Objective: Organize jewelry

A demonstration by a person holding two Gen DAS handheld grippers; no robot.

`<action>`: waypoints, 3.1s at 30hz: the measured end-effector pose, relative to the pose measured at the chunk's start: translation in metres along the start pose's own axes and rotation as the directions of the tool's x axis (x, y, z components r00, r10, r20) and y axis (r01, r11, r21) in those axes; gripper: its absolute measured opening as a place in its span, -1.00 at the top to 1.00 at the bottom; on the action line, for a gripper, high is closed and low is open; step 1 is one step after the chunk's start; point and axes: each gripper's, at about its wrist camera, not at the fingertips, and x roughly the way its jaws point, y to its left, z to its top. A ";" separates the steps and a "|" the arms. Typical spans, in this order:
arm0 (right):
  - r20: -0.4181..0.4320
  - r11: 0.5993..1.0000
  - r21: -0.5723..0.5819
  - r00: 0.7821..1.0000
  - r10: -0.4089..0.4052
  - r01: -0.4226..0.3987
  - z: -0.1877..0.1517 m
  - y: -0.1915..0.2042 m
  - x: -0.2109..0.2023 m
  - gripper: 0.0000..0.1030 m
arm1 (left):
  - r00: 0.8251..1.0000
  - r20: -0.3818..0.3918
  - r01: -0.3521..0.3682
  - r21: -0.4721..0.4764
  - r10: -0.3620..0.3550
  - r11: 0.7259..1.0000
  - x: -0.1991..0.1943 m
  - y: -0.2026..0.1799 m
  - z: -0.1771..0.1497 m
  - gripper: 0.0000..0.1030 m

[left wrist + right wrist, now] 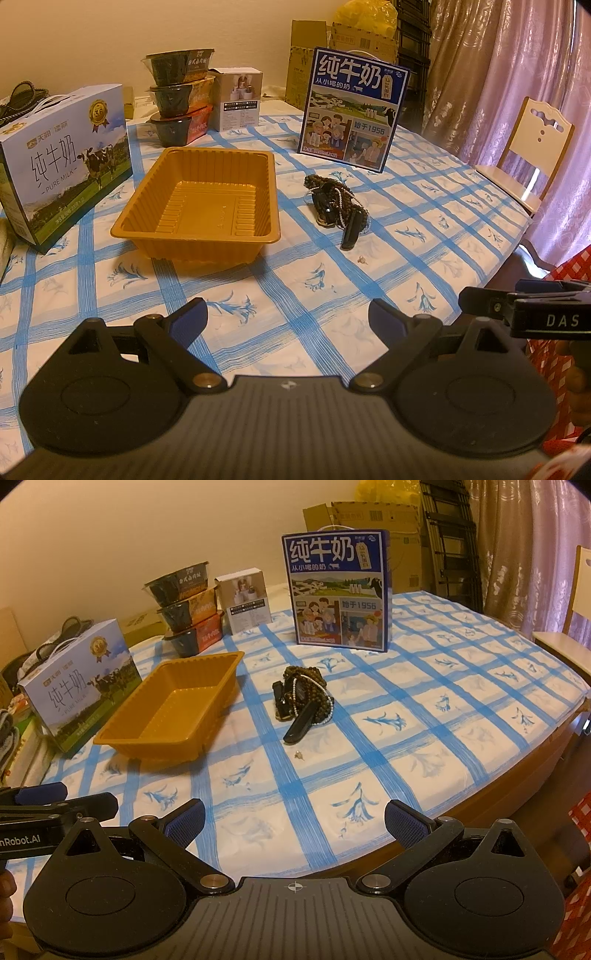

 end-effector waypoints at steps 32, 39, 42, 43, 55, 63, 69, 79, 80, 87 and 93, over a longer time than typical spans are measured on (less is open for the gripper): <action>0.004 1.000 0.003 1.000 0.004 -0.004 0.000 0.000 0.000 -1.00 | 1.000 0.003 0.003 -0.001 -0.003 1.000 0.000 0.000 0.000 -0.81; 0.004 1.000 0.004 1.000 0.004 -0.004 0.001 0.000 0.000 -1.00 | 1.000 0.003 0.002 -0.001 -0.002 1.000 0.000 0.000 0.000 -0.81; 0.005 1.000 0.004 1.000 0.005 -0.005 0.001 0.000 0.000 -1.00 | 1.000 0.003 0.002 -0.001 -0.002 1.000 0.000 0.000 0.000 -0.81; 0.004 1.000 0.004 1.000 0.005 -0.005 0.001 0.000 0.000 -1.00 | 1.000 0.003 0.002 -0.002 -0.002 1.000 0.000 0.000 0.000 -0.81; 0.005 1.000 0.004 1.000 0.006 -0.006 0.004 0.002 0.000 -1.00 | 1.000 0.004 0.003 -0.003 -0.003 1.000 0.000 0.000 0.000 -0.81; 0.006 1.000 0.005 1.000 0.007 -0.007 0.004 0.001 0.003 -1.00 | 1.000 0.012 -0.008 -0.002 0.008 1.000 0.001 -0.001 0.000 -0.81; 0.029 1.000 0.012 1.000 0.009 -0.009 0.014 0.002 0.011 -1.00 | 0.998 0.014 -0.057 0.001 0.057 0.998 0.010 0.016 0.012 -0.82; 0.064 1.000 0.007 0.998 -0.016 0.015 0.021 -0.008 0.045 -1.00 | 0.997 -0.021 -0.081 -0.179 0.078 0.981 0.046 0.075 0.011 -0.81; 0.063 1.000 0.005 0.998 -0.019 0.019 0.022 -0.010 0.050 -1.00 | 0.997 -0.012 -0.079 -0.199 0.078 0.977 0.050 0.083 0.011 -0.81; 0.034 0.999 0.044 0.999 -0.015 0.014 0.030 -0.028 0.089 -1.00 | 0.990 0.074 -0.085 -0.347 0.117 0.934 0.077 0.125 0.008 -0.75; 0.050 0.995 0.090 0.998 -0.037 0.032 0.036 -0.037 0.123 -1.00 | 0.978 0.137 -0.094 -0.369 0.154 0.925 0.102 0.156 0.014 -0.59</action>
